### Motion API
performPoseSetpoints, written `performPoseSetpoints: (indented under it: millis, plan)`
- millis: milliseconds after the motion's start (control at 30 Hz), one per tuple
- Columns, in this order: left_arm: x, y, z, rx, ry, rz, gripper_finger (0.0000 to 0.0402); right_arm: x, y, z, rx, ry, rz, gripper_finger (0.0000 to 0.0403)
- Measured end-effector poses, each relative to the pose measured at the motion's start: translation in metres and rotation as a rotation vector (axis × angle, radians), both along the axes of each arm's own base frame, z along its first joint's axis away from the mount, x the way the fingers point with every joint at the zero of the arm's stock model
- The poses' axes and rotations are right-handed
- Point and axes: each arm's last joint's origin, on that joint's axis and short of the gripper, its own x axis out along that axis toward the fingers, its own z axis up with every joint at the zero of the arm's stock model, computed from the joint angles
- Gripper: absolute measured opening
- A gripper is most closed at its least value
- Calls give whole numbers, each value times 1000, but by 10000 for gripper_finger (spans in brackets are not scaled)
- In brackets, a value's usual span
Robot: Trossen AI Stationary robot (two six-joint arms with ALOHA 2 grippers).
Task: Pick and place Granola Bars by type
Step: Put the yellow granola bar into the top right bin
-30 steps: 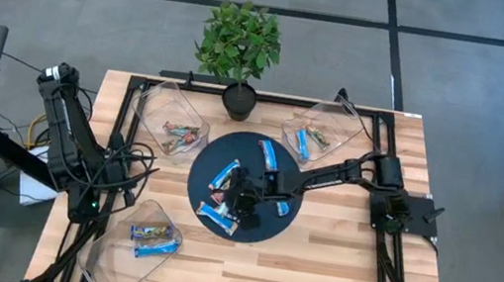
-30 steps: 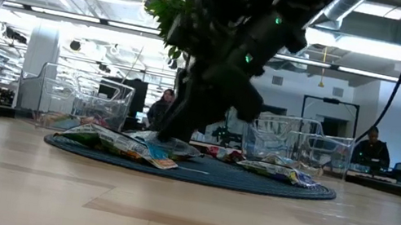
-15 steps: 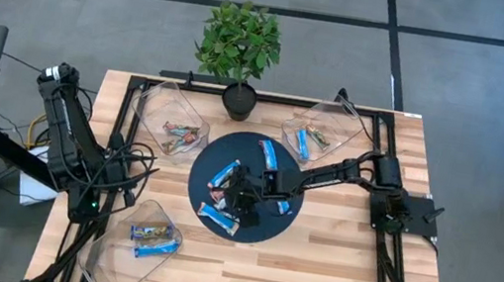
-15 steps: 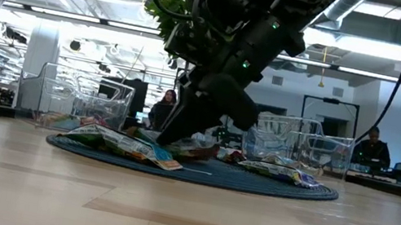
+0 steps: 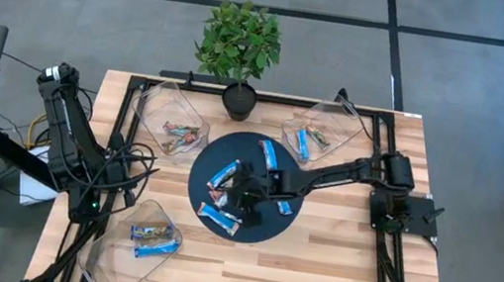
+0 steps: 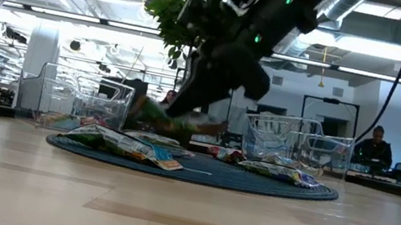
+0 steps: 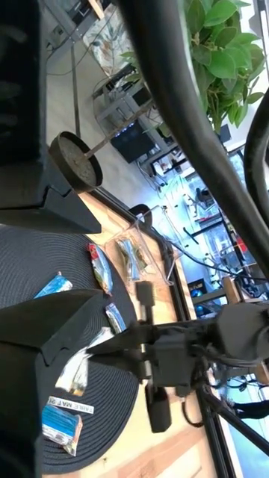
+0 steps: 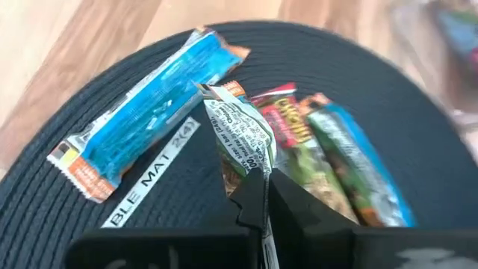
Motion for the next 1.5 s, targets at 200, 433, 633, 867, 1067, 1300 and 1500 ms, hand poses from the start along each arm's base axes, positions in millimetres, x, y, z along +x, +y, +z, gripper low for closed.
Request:
performPoseSetpoints:
  millis: [200,433,633,867,1067,1300,1500]
  plan:
    - [0,0,0,-1,3,-1,125,-19,6,33,-135,1,-78,1]
    - [0,0,0,-2,5,-1,125,-54,0,70,-315,40,-328,0]
    - [0,0,0,-3,6,-2,126,-88,-21,92,-369,118,-577,0]
    - [0,0,0,-4,7,-2,125,-108,-70,96,-352,221,-844,0]
    - [0,0,0,-7,13,-4,126,-116,-121,95,-260,210,-1112,0]
    - [0,0,-1,-9,18,-6,125,-127,-158,94,-181,169,-1349,0]
    - [0,0,-1,-16,30,-10,125,-131,-169,94,-170,166,-1398,14]
